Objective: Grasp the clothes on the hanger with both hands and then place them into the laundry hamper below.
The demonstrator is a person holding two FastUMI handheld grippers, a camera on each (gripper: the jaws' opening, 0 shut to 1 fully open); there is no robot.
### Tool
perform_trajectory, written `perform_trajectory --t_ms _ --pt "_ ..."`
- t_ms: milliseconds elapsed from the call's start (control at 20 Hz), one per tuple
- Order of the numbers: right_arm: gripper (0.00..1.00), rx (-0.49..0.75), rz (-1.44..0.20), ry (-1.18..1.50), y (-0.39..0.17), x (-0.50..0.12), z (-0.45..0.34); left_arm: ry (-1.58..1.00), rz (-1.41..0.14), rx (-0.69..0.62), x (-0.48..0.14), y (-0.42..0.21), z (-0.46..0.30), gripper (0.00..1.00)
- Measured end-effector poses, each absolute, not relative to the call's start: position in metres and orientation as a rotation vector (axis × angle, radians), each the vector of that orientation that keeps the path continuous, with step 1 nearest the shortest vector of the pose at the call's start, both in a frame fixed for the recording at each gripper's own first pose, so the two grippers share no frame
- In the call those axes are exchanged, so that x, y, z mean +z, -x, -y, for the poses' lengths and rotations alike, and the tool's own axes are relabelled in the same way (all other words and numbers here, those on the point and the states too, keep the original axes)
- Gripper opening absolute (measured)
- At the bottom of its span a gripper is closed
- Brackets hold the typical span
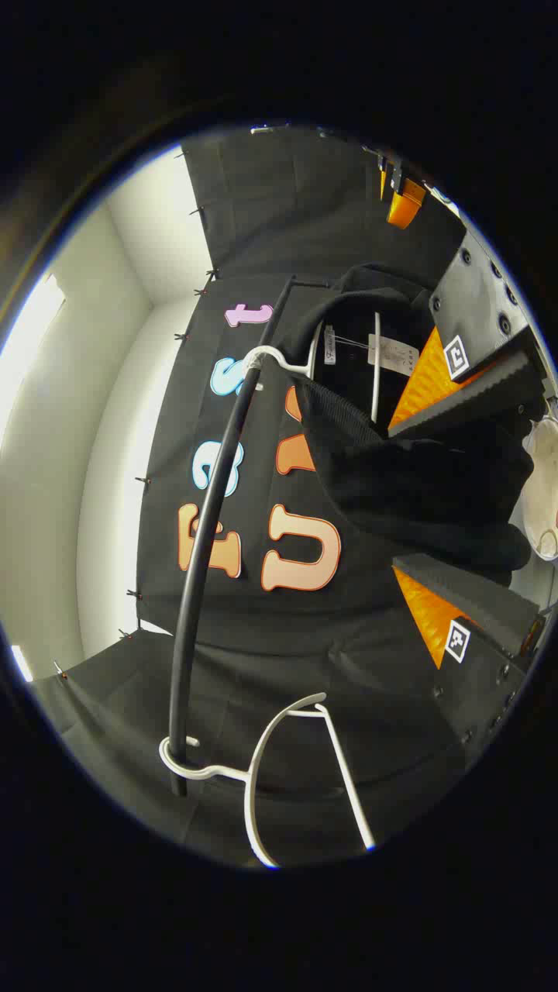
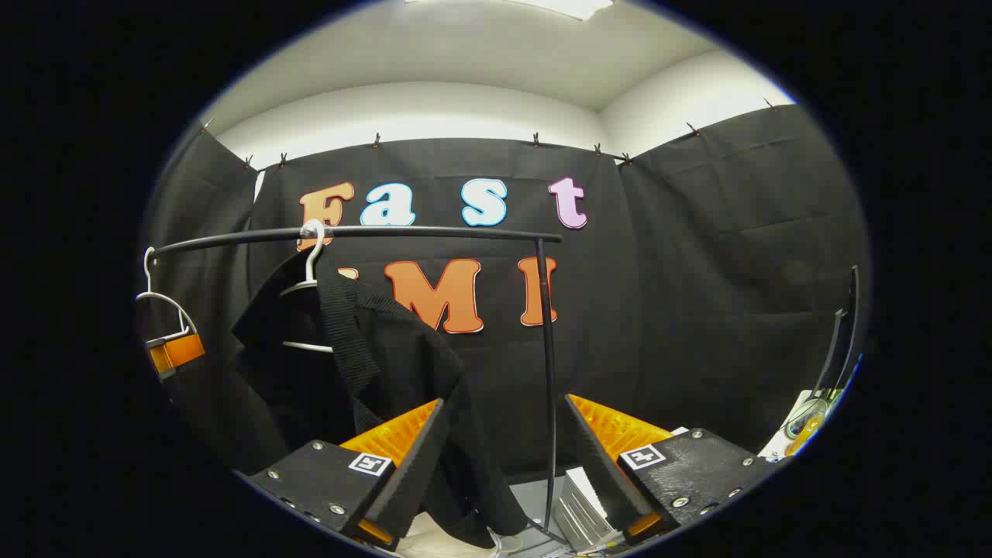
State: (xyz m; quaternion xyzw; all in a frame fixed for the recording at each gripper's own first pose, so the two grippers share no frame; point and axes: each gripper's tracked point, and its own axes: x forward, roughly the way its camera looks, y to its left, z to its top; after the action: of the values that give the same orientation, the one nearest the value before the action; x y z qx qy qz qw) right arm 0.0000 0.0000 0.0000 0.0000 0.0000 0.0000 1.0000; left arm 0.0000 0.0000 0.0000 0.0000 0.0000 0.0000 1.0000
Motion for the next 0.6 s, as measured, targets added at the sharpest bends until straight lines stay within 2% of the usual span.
perform_trajectory --t_ms 400,450,500,600 --pt "0.92 -0.004 -0.001 0.005 -0.0014 -0.0004 -0.0028 0.0 -0.012 0.007 -0.0011 -0.0005 -0.0012 0.97" --pt "0.92 -0.004 -0.002 0.005 -0.0016 -0.0006 -0.0031 0.004 -0.015 0.006 -0.0005 -0.0006 -0.0014 0.93" --pt "0.92 -0.004 -0.003 0.006 -0.0024 -0.0016 -0.0037 0.008 -0.014 0.004 0.0008 -0.0006 -0.002 0.97" --pt "0.92 -0.003 -0.004 0.006 -0.0018 -0.0018 -0.0035 0.006 -0.009 0.006 0.0034 0.0007 -0.0036 0.97"
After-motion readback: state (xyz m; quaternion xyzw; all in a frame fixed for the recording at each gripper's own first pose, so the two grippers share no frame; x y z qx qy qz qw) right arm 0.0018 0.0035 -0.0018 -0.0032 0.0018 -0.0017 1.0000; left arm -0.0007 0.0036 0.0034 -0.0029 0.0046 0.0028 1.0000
